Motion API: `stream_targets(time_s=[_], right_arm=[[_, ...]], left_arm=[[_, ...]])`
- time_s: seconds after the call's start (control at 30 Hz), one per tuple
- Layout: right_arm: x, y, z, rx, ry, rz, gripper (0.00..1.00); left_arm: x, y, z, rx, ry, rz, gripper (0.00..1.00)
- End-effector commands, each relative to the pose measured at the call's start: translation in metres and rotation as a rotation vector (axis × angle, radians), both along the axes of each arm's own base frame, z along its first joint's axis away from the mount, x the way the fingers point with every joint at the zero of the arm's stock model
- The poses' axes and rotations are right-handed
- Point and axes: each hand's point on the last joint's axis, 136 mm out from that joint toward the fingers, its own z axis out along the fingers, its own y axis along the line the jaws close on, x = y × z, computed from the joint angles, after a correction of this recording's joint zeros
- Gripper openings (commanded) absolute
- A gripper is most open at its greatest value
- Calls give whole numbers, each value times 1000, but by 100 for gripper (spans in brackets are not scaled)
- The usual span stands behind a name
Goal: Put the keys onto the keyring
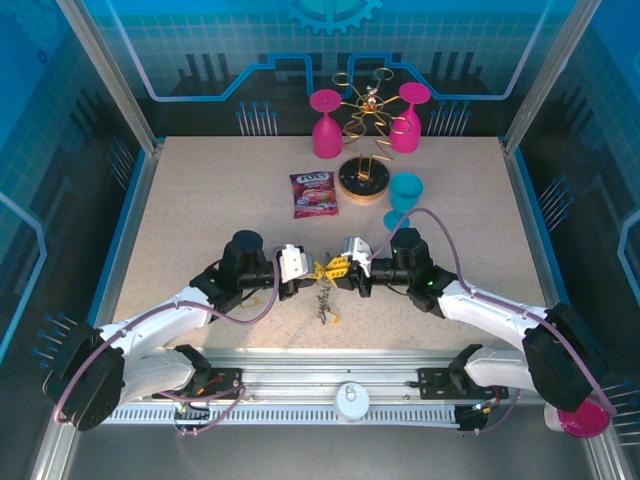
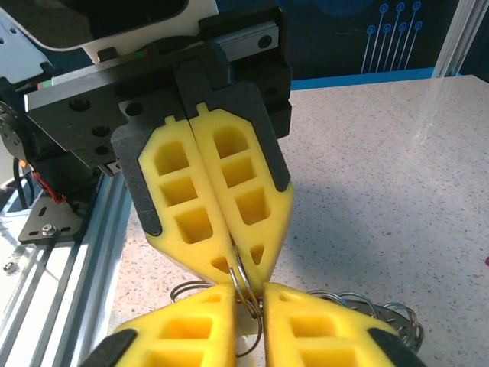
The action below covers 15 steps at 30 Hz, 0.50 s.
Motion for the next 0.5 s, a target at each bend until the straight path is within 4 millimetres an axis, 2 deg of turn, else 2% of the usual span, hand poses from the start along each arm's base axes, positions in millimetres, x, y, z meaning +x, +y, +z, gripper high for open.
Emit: stream_targets(time_s=[0.0, 0.03, 0.1, 0.23, 0.47], right_arm=[[1, 3, 8, 13, -42, 33, 3], [-1, 3, 10, 11, -43, 42, 0], [-3, 3, 10, -6, -42, 55, 0], [-4, -2, 0, -118, -8, 49, 0], [-9, -3, -6, -316, 8, 63, 0]], left_arm=[[-10, -6, 18, -59, -32, -63, 0], [-9, -6, 18, -59, -32, -59, 0], [-4, -4, 17, -51, -33, -24, 0], [7, 2, 10, 8, -16, 47, 12], [9, 7, 5, 88, 9, 65, 15]])
